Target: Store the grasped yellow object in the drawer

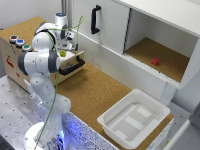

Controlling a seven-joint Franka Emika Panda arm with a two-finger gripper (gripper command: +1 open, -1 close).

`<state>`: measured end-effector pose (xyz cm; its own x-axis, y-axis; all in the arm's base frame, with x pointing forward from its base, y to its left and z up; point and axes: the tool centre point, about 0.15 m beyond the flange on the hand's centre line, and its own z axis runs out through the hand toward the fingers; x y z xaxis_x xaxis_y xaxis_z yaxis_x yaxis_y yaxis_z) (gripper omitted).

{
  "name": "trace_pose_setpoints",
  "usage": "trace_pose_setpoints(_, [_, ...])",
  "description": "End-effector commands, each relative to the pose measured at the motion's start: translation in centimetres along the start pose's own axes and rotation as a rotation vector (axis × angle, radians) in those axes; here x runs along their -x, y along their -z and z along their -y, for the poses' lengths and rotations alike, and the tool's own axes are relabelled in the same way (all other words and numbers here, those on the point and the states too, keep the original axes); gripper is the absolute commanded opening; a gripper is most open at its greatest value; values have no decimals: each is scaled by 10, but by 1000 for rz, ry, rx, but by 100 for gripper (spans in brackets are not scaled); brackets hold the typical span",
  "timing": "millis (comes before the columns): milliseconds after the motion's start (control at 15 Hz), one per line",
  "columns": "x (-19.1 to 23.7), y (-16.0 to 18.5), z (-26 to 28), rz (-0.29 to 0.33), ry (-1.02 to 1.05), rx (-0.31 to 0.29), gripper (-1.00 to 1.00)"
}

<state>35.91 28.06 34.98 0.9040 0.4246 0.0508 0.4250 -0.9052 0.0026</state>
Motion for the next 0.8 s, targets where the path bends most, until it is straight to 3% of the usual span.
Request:
trace_pose_setpoints(0, [-8, -22, 4, 16, -188, -80, -100])
trace_pose_setpoints(133, [-16, -23, 0, 5, -238, -60, -100])
trace_pose_setpoints(200, [-20, -27, -3, -5, -304, -69, -100])
trace_pose_setpoints(267, [-22, -31, -5, -31, -370, -121, -100])
trace_pose_setpoints(467, [-36, -29, -10, -59, -407, -100, -100])
trace_pose_setpoints(533, [-36, -34, -11, -56, -431, -118, -100])
trace_pose_setpoints(733, [-41, -30, -6, -58, -346, -98, -100])
